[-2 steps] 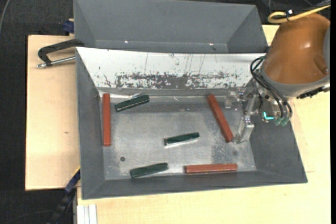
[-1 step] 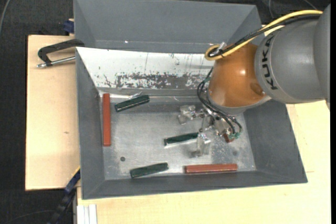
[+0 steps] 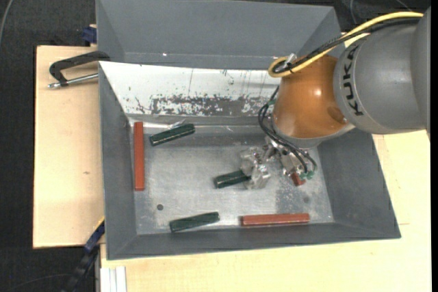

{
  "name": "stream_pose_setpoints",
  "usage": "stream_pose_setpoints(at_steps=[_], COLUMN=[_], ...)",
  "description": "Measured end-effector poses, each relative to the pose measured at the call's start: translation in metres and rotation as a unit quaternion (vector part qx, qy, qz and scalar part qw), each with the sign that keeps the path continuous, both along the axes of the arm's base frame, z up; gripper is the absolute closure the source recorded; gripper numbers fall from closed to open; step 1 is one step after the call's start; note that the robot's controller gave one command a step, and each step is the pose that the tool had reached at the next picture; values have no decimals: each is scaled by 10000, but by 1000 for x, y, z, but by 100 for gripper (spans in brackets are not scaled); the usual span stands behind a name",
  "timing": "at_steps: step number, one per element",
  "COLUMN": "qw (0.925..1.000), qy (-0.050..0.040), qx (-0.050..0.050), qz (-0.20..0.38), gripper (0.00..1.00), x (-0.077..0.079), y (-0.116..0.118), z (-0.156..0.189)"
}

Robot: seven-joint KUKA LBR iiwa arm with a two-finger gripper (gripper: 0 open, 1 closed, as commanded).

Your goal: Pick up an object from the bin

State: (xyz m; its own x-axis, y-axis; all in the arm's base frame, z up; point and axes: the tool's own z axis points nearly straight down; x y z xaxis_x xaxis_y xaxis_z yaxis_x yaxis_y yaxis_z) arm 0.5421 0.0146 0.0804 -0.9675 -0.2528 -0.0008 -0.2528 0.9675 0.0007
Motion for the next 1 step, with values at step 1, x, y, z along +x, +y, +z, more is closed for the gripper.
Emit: stream_pose_setpoints(at_steps=[1], qw=[9981], qy=[-56], qx=[2], qz=[609], gripper=[100], x=[3], y=[21], z=[143])
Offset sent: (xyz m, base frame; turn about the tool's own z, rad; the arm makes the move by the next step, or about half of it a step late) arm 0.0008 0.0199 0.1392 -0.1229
